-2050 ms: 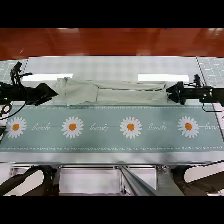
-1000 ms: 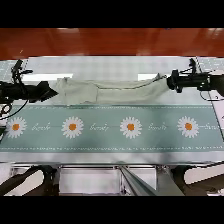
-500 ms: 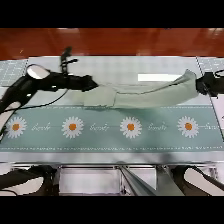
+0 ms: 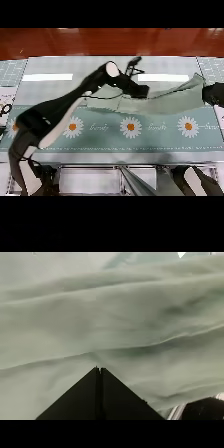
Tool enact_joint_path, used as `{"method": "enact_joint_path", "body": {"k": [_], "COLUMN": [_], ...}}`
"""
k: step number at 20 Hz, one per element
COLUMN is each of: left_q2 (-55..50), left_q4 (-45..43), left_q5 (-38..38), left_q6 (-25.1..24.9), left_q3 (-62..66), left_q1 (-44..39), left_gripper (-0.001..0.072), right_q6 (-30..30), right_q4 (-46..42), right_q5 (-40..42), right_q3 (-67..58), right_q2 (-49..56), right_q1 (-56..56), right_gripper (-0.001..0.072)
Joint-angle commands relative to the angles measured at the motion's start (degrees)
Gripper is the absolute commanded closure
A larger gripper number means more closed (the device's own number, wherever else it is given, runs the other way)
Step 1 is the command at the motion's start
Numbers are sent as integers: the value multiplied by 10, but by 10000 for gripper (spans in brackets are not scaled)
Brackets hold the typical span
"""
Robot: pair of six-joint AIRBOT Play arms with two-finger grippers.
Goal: Fold the shirts.
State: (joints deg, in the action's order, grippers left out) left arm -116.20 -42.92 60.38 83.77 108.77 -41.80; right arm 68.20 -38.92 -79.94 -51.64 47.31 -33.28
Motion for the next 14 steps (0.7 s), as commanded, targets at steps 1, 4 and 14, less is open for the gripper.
{"method": "enact_joint_path", "body": {"k": [1,4,14], "left_q2": [-76,-88,175], "left_q4": [-2,18,-87], "left_q5": [46,65,124], "left_q6": [46,25,-3], "left_q3": [78,78,-76], "left_q1": [-69,-85,225], "left_gripper": [694,694,693], "right_q6": [2,2,19], "right_q4": [29,31,78], "right_q5": [-7,-8,91], "right_q3": [11,11,9], "right_q2": [-15,-15,19], "right_q1": [-1,-1,137], "right_gripper": [686,686,686]}}
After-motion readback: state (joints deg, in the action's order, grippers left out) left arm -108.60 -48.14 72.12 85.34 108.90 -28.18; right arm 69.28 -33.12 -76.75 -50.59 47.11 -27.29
